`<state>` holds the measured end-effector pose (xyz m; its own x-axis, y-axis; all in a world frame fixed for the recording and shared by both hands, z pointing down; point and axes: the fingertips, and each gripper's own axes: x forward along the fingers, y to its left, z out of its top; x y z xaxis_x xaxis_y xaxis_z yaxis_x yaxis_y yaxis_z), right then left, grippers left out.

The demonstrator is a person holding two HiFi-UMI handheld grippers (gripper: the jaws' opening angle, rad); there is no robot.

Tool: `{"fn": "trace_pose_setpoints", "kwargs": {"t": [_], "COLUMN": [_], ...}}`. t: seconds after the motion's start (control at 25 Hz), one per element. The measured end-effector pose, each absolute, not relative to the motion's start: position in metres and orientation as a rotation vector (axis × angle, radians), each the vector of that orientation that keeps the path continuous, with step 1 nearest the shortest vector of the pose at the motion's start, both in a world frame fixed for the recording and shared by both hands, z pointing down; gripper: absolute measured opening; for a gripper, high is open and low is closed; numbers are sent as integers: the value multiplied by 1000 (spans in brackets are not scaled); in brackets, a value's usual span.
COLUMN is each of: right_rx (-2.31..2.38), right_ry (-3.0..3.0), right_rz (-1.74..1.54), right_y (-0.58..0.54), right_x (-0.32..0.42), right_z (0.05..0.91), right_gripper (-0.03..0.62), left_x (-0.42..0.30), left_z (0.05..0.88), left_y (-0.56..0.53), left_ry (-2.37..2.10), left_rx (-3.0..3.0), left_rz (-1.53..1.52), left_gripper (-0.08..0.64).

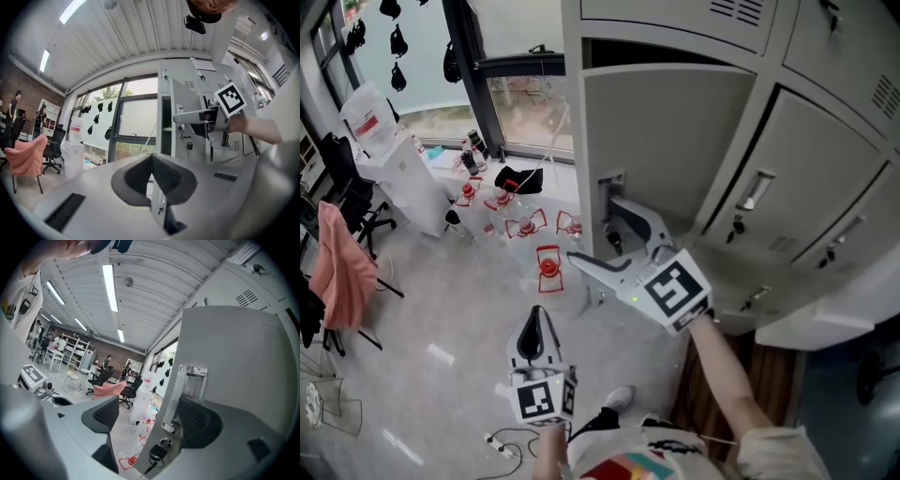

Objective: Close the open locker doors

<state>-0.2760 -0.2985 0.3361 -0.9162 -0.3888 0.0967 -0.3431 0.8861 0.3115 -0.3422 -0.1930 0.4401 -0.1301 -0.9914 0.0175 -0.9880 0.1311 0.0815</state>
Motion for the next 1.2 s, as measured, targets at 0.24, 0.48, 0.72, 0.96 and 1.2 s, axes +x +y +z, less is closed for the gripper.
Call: {"fn": "trace_pose_setpoints", "kwargs": {"t": [0.24,0.48,0.72,0.96,1.2], "right_rx": [641,725,854,937,985], "right_ry": [-2874,-2840,-2865,-2833,-2820], "right_rz": [-432,-416,-364,-336,-288], "right_y": [-336,-377,-417,-443,-460], "right_x": [-297,-311,-322,-323,-323], "right_z": [337,338,335,335,332], "right_gripper": [377,377,379,379,379], "left_x": [-370,-386,-398,-403,-406], "left_z": [442,446,456,460,459], "left_y": [-202,-212,-220,-228,-230], "left_ry": [-2344,-2353,-2332,-2324,-2337], "left_rx": [1994,1979,1974,1971,1964], "left_rz": [-56,-61,-53,-66,-68], "left_gripper": [5,5,5,5,5]}}
